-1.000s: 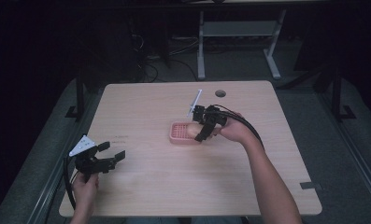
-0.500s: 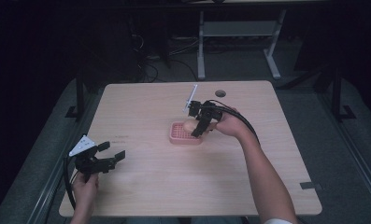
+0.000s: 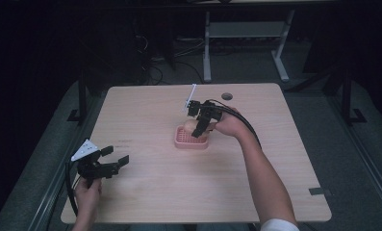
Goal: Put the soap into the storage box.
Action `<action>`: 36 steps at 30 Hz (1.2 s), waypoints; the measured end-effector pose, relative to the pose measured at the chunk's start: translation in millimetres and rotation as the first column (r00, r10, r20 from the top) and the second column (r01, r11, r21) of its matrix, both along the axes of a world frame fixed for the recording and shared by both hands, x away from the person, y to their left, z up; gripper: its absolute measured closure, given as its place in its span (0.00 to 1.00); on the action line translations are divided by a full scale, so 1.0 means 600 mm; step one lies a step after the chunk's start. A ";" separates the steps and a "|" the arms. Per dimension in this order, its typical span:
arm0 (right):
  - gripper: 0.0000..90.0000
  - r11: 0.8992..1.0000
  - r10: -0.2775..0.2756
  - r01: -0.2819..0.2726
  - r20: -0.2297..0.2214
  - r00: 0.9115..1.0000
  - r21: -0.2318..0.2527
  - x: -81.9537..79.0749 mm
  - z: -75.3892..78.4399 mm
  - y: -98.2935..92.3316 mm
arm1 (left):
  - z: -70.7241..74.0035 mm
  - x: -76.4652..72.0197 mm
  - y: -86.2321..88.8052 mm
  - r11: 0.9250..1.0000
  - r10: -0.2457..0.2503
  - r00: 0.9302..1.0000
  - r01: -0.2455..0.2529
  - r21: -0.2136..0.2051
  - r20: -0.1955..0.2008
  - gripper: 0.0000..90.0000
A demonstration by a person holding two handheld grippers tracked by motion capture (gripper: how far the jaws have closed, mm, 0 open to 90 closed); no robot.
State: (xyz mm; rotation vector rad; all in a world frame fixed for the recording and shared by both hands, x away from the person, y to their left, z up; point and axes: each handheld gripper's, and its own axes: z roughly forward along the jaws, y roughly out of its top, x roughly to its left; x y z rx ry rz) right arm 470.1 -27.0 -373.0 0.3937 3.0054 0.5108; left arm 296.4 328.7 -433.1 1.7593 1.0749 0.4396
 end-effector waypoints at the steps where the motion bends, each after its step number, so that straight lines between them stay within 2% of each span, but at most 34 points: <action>1: 0.35 1.000 -0.001 0.001 -0.004 1.000 0.000 0.001 -0.001 0.002 | 0.000 0.000 0.000 1.000 0.001 1.000 -0.001 -0.002 0.000 0.16; 6: 0.35 1.000 -0.004 0.004 -0.013 1.000 0.008 0.011 -0.008 0.008 | 0.000 0.000 0.000 1.000 0.000 1.000 0.000 -0.002 0.001 0.16; 18: 0.35 1.000 -0.011 0.010 -0.048 0.999 -0.014 0.027 -0.037 0.023 | 0.000 0.000 0.000 1.000 0.000 1.000 0.000 -0.003 0.000 0.16; 30: 0.35 0.998 0.010 -0.015 -0.072 0.997 -0.066 0.030 -0.063 0.038 | 0.000 0.000 0.001 1.000 0.003 1.000 -0.003 -0.006 0.000 0.16; 36: 0.35 0.998 0.008 -0.012 -0.078 0.997 -0.060 0.033 -0.068 0.037 | 0.000 0.001 0.003 1.000 0.004 1.000 -0.004 -0.002 0.001 0.16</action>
